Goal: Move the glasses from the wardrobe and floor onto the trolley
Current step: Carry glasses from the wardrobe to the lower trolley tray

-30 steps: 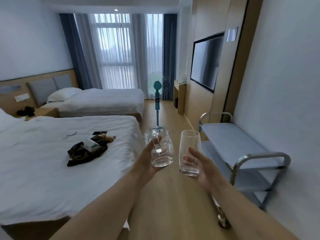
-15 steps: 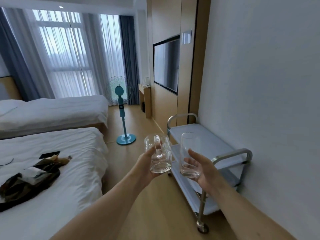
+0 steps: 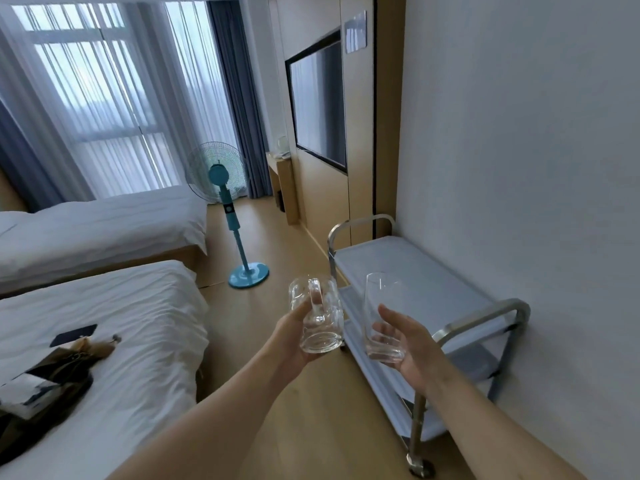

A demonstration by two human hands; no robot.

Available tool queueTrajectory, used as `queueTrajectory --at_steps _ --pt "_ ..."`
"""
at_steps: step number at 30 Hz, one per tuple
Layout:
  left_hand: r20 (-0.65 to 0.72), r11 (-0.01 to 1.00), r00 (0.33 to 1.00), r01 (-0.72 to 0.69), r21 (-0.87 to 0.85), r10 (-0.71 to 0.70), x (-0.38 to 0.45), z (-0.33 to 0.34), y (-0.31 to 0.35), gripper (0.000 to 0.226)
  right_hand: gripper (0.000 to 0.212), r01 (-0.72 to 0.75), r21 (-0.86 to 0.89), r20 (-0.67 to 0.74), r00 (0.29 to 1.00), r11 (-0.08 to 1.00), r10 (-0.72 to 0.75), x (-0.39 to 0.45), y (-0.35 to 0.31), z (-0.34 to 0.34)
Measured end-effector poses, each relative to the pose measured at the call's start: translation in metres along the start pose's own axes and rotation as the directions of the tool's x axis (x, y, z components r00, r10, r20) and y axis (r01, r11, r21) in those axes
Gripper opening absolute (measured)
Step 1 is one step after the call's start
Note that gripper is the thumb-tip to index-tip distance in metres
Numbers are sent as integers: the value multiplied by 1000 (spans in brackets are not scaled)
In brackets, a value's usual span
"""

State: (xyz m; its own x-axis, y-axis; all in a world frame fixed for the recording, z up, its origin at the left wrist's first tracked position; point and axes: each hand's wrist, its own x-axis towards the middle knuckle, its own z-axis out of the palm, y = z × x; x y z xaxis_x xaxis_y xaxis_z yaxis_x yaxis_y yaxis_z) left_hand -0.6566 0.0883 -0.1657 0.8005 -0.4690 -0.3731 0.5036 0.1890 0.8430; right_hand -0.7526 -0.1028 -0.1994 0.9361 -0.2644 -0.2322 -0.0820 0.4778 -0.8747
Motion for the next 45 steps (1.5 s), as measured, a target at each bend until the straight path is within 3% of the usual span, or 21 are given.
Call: queueTrajectory --at_steps 9,12,21,25,37,45 --pt "186 998 981 55 9 -56 108 -20 30 45 75 11 11 -157 988 1000 -9 84 -5 14" --pt "220 998 974 50 27 -55 148 -35 51 57 64 13 10 -184 983 1000 -11 118 -9 28" --pt "346 994 932 94 55 -107 247 -69 122 71 75 42 -13 -334 941 999 -44 211 -20 81" --pt "398 989 905 144 43 -149 279 -74 131 56 61 26 2 -370 929 1000 -23 240 -21 90" --pt "401 976 891 204 70 -215 387 -61 149 51 65 11 -22 -403 915 1000 -19 350 -41 54" --pt "344 974 916 161 161 -208 480 -9 172 65 76 26 36 -393 919 999 -10 437 -71 3"
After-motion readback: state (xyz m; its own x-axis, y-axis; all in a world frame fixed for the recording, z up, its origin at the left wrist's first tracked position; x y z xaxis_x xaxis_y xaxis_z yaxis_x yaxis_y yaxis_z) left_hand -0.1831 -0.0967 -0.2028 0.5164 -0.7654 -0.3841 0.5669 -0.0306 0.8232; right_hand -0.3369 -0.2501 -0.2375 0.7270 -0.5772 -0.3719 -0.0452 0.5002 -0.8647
